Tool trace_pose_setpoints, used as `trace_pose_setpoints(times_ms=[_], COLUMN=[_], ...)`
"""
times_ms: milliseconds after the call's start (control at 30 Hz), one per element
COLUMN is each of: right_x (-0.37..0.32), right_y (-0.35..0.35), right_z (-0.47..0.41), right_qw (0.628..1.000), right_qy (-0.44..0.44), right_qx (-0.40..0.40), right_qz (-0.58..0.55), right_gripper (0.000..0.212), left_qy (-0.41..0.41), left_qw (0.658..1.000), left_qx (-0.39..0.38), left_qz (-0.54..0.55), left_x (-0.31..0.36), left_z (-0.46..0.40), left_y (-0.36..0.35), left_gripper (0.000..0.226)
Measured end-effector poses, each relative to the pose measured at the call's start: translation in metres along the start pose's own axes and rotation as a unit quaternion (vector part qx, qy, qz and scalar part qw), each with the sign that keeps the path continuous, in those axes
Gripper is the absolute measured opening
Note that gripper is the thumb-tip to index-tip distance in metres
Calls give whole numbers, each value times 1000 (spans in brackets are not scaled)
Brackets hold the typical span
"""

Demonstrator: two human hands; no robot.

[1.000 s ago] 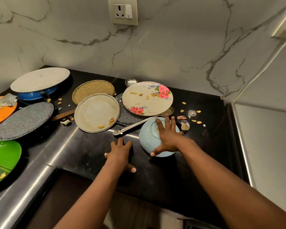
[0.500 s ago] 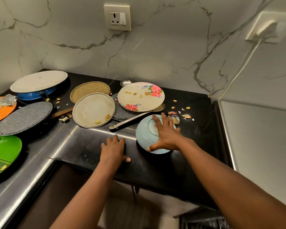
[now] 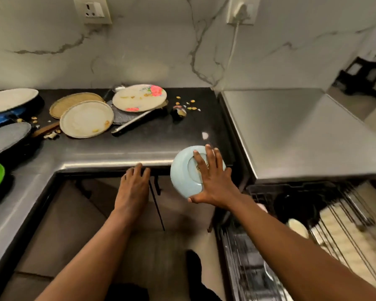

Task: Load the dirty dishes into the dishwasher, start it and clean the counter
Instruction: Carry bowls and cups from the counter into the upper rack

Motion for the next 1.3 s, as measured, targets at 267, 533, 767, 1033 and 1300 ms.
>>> trace_pose_setpoints(times_ms=[267, 533, 767, 1033, 1300], right_x=[61, 161, 258, 378, 451], right_y=[-34, -29, -19, -44, -100], right_z=[201, 364, 448, 451, 425], right_qw=[990, 950, 927, 934, 941], right_qy=[-128, -279, -345, -317, -270], right_qx=[-24, -103, -101, -135, -193], right_qz=[49, 90, 109, 99, 70], right_gripper=[129, 128, 131, 132, 130], left_qy=[-110, -251, -288, -241, -222], left_qw=[984, 941, 908, 884, 843], left_qx=[-138, -221, -299, -400, -487], left_qz=[9, 43, 63, 2, 56], left_x=[120, 287, 407, 469, 544], left_z=[111, 182, 219, 237, 296], left_y=[-44, -68, -110, -171, -206], left_gripper=[45, 51, 58, 98, 93])
Point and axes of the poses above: each hand's wrist, its own z-axis away from the middle knuckle, its own y-axis out of the back of the hand, x = y × z, the point moved 9 cm from there along -z, towards the middle knuckle, and after that the axes turned 3 degrees about x, right-handed, at the moved point
